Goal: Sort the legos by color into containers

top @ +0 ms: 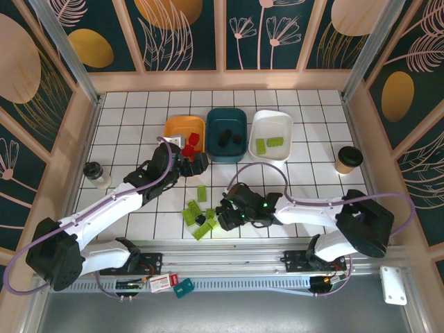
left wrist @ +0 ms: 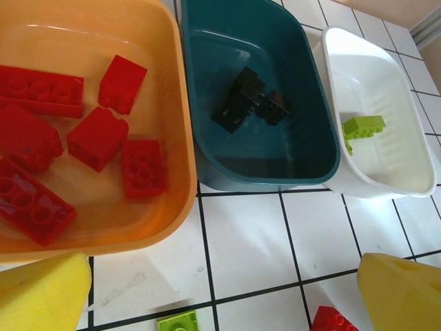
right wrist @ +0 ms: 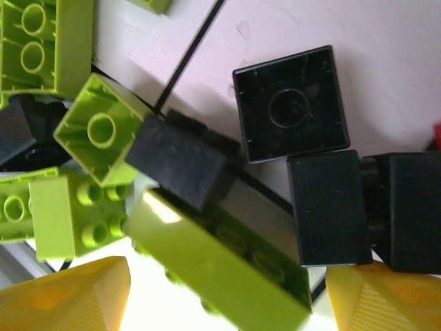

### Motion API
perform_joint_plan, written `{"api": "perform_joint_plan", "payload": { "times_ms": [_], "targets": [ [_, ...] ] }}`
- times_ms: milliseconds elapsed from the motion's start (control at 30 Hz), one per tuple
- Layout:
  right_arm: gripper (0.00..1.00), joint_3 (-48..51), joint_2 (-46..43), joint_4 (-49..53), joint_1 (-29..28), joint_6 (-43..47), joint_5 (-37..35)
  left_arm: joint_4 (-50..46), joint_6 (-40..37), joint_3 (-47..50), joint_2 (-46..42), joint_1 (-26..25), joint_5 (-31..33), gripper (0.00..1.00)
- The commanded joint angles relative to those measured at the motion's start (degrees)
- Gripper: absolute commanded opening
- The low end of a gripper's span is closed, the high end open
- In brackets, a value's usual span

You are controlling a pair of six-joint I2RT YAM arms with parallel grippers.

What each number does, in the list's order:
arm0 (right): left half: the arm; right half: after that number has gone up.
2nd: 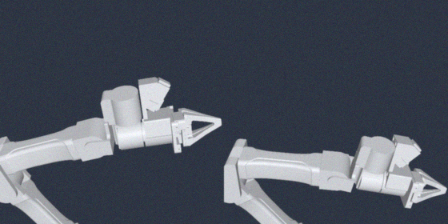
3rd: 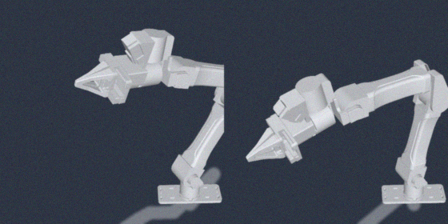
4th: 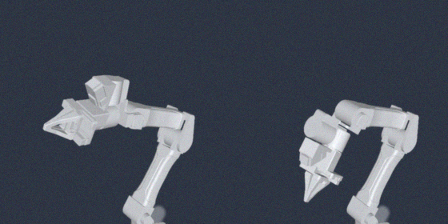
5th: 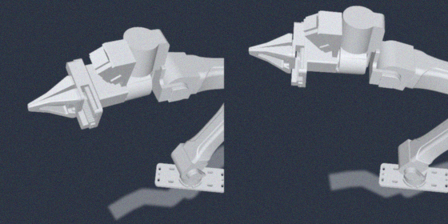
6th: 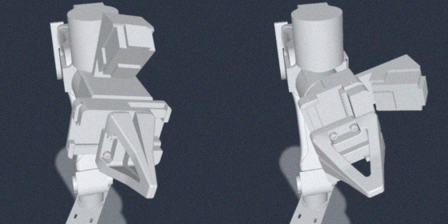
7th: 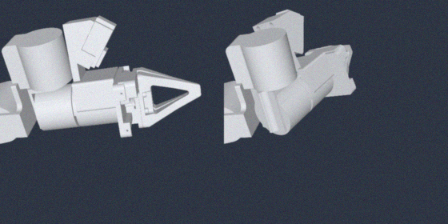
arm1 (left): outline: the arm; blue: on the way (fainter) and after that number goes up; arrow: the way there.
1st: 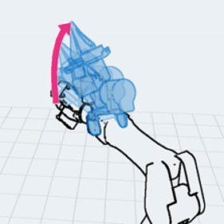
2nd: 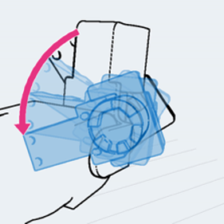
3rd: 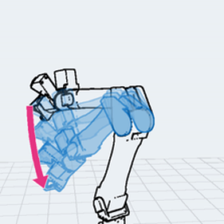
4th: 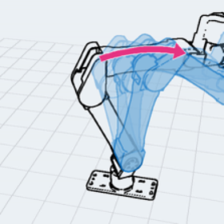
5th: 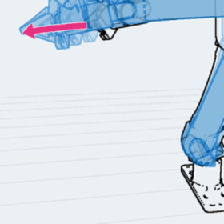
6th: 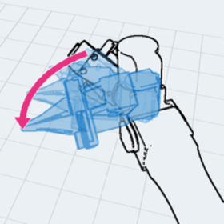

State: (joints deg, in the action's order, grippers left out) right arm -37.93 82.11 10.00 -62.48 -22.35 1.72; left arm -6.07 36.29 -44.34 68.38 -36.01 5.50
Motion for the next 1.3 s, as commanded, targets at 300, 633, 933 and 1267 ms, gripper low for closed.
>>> {"api": "perform_joint_plan", "payload": {
  "times_ms": [300,633,933,1267],
  "targets": [
    [0.6,-3.55,5.41,2.13,-1.62,6.01,0.45,-1.76,-0.26,1.62,-0.98,-0.03,1.97,0.99],
    [0.44,-0.22,2.61,2.75,-3.09,3.21,-0.85,-1.45,-0.64,1.22,-0.2,0.01,1.73,0.99],
    [0.16,2.5,-8.99,3.08,-1.41,1.16,-2.33,-2.36,-1.3,1.09,-1.23,-0.04,3.02,0.99],
    [0.16,-5.25,-15.17,-2.89,30.49,4.92,-4.18,-3.6,-0.09,1.58,-2.1,-0.11,4.58,0.99]
  ]
}}
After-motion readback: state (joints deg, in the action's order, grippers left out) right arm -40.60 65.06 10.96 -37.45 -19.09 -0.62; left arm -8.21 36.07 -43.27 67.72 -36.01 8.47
